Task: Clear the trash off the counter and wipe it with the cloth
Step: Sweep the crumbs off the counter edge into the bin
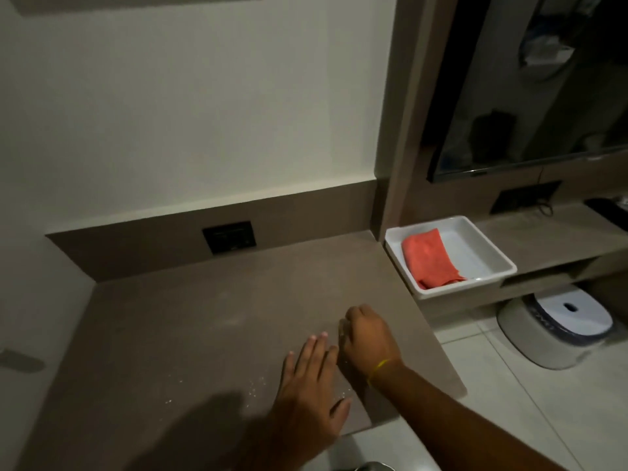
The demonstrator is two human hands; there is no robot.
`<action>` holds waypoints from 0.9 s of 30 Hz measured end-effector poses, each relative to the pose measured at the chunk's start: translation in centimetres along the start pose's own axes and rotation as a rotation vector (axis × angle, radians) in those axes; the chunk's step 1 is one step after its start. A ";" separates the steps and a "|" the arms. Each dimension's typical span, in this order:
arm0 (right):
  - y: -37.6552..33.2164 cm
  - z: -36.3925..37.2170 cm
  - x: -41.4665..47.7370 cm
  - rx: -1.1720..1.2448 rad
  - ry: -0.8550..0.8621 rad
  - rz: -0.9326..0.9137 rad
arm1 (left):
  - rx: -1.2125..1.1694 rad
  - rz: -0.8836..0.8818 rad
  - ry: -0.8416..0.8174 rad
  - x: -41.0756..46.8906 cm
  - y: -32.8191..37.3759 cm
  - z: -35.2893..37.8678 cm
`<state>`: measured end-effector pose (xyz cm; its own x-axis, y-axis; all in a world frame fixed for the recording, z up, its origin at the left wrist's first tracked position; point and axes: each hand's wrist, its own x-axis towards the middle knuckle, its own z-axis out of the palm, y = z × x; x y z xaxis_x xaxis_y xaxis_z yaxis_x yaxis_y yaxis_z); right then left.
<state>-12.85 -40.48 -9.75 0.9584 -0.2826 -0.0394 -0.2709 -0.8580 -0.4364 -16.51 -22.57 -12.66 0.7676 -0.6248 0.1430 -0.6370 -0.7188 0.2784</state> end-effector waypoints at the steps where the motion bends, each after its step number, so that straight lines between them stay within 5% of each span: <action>1: -0.4 0.2 1.4 -0.040 -0.047 0.032 | 0.008 -0.009 -0.042 0.4 -1.1 0.5; 7: -1.5 1.7 4.9 -0.197 -0.212 0.071 | 0.112 0.052 -0.182 0.1 -3.5 3.9; 22: 2.7 1.6 -3.0 -0.231 -0.133 -0.205 | 0.135 0.060 -0.208 -0.3 -4.2 5.0; 27: 3.8 -0.4 -7.8 -0.099 -0.157 -0.149 | 0.240 0.012 -0.231 -0.2 -3.7 5.0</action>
<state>-21.39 -41.75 -10.73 0.9885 -0.0863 -0.1244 -0.1258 -0.9253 -0.3578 -14.70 -21.34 -18.47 0.7412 -0.6662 -0.0823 -0.6653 -0.7454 0.0428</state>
